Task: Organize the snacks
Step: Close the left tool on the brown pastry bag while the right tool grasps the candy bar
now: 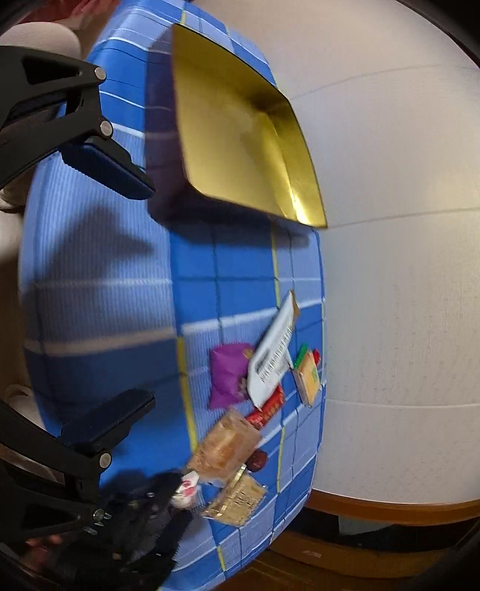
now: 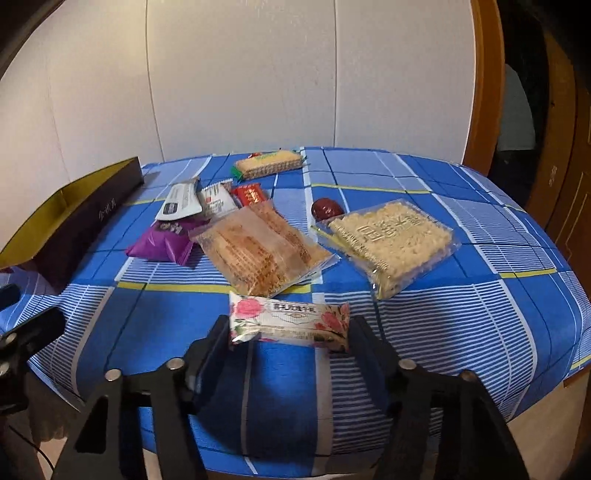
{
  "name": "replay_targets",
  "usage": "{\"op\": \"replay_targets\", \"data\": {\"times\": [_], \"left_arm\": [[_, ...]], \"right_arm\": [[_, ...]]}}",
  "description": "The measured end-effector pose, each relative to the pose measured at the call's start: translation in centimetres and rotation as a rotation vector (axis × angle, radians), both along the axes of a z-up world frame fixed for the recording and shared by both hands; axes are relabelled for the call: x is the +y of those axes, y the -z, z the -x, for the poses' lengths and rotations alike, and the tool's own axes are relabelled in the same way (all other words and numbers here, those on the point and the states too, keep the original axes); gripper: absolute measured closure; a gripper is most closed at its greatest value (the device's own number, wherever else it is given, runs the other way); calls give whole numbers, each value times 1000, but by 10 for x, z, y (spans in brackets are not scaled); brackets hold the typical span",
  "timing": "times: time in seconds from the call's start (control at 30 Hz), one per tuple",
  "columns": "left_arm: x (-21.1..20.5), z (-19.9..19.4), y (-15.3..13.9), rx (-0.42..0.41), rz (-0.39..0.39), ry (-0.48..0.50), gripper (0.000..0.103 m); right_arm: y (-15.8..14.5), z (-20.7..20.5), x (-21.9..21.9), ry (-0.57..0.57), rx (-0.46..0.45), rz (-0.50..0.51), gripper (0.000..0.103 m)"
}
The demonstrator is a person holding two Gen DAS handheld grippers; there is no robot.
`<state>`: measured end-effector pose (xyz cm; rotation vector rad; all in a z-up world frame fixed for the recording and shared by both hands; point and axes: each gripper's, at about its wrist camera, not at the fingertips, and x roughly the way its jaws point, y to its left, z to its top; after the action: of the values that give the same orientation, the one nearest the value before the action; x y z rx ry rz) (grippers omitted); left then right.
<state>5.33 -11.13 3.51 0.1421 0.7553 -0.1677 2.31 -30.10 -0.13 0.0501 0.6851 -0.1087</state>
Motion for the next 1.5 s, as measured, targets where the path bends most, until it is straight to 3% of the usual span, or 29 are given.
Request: {"op": "replay_targets", "data": {"times": [0.27, 0.3, 0.37, 0.5, 0.6, 0.7, 0.93, 1.2, 1.5], "left_arm": [[-33, -25, -10, 39, 9, 30, 0], [-38, -29, -11, 39, 12, 32, 0], [-46, -34, -13, 33, -1, 33, 0], [-58, -44, -16, 39, 0, 36, 0], [-65, -46, -19, 38, 4, 57, 0], [-73, -49, -21, 46, -3, 85, 0], [-89, -64, -15, 140, 39, 115, 0], [-114, -74, -5, 234, 75, 128, 0], [-138, -77, 4, 192, -57, 150, 0]], "right_arm": [[-1, 5, -7, 37, -12, 0, 47], [-1, 6, -12, 56, -12, -12, 46], [1, 6, -18, 79, -7, -34, 34], [4, 1, -27, 95, -11, -74, 29], [5, -2, -24, 96, -4, -43, 30], [4, -1, -24, 87, -8, -41, 39], [1, 5, -24, 96, -21, -47, 46], [0, 10, -46, 185, -34, -108, 46], [-1, 16, -49, 202, -41, -130, 46]]}}
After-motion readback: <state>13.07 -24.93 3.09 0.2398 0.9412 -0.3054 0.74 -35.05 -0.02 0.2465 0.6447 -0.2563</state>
